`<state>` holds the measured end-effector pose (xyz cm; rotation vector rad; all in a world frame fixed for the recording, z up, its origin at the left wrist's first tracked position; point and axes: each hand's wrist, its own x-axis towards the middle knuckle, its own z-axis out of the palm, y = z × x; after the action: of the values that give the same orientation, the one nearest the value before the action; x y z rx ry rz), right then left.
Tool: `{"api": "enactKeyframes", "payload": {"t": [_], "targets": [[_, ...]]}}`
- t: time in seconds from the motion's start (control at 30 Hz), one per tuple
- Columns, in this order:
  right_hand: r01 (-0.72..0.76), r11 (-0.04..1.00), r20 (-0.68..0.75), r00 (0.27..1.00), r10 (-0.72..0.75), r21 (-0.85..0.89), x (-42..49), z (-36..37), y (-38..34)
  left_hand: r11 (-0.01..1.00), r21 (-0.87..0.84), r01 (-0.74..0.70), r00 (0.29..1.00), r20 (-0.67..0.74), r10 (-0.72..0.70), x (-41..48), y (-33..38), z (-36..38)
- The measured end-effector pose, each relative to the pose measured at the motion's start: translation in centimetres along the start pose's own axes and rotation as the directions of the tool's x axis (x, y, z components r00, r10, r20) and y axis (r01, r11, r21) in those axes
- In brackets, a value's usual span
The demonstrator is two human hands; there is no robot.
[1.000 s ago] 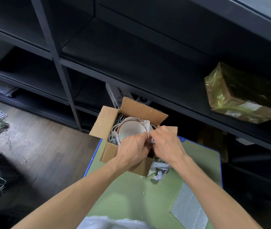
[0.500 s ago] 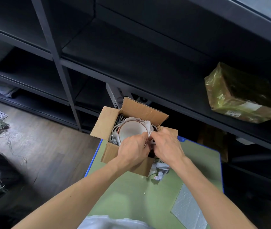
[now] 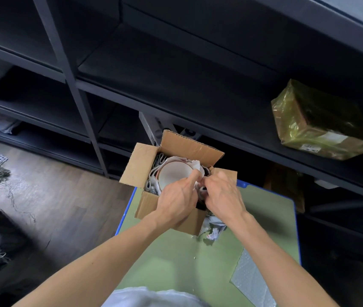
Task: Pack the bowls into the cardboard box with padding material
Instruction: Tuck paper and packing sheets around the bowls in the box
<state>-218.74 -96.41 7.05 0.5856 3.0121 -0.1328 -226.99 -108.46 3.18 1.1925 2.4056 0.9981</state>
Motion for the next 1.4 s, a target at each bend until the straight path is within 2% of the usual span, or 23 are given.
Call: {"api": "enactKeyframes", "payload": {"t": [0.13, 0.4, 0.57, 0.8, 0.9, 1.0, 1.23, 1.4], "targets": [[0.026, 1.0, 0.001, 1.0, -0.026, 0.01, -0.4, -0.7, 0.4, 0.998, 0.001, -0.067, 0.997, 0.044, 0.067, -0.1, -0.7, -0.2], [-0.03, 0.999, 0.01, 1.0, 0.03, -0.035, 0.3, 0.5, -0.2, 0.997, -0.015, -0.08, 0.994, 0.07, 0.081, 0.2, -1.1, 0.0], [-0.016, 0.998, 0.024, 1.0, 0.017, -0.066, 0.5, 0.0, -0.1, 0.997, -0.019, -0.075, 0.994, 0.074, 0.076, 0.2, -1.2, -0.1], [-0.035, 0.999, 0.058, 0.998, 0.037, -0.039, 0.2, -0.2, 0.0, 0.983, 0.169, -0.068, 0.971, 0.239, 0.026, 0.5, -0.3, -0.8], [-0.034, 0.998, 0.043, 0.998, 0.036, -0.054, 0.2, -0.4, -0.1, 0.956, 0.267, -0.125, 0.948, 0.318, 0.035, 1.8, 0.2, -0.9], [-0.032, 0.998, 0.055, 0.998, 0.035, -0.059, 0.1, -1.0, -0.1, 0.923, 0.343, -0.178, 0.943, 0.327, 0.06, 2.2, 1.1, -0.8], [-0.06, 0.997, 0.091, 0.994, 0.054, 0.058, 0.1, -1.5, -0.2, 0.964, 0.219, -0.149, 0.948, 0.31, 0.076, 1.6, -0.3, -0.4], [-0.127, 0.992, 0.166, 0.978, 0.122, 0.021, 0.6, -0.9, -0.7, 0.986, 0.129, -0.105, 0.949, 0.31, 0.061, 1.5, -0.6, -0.6]]}}
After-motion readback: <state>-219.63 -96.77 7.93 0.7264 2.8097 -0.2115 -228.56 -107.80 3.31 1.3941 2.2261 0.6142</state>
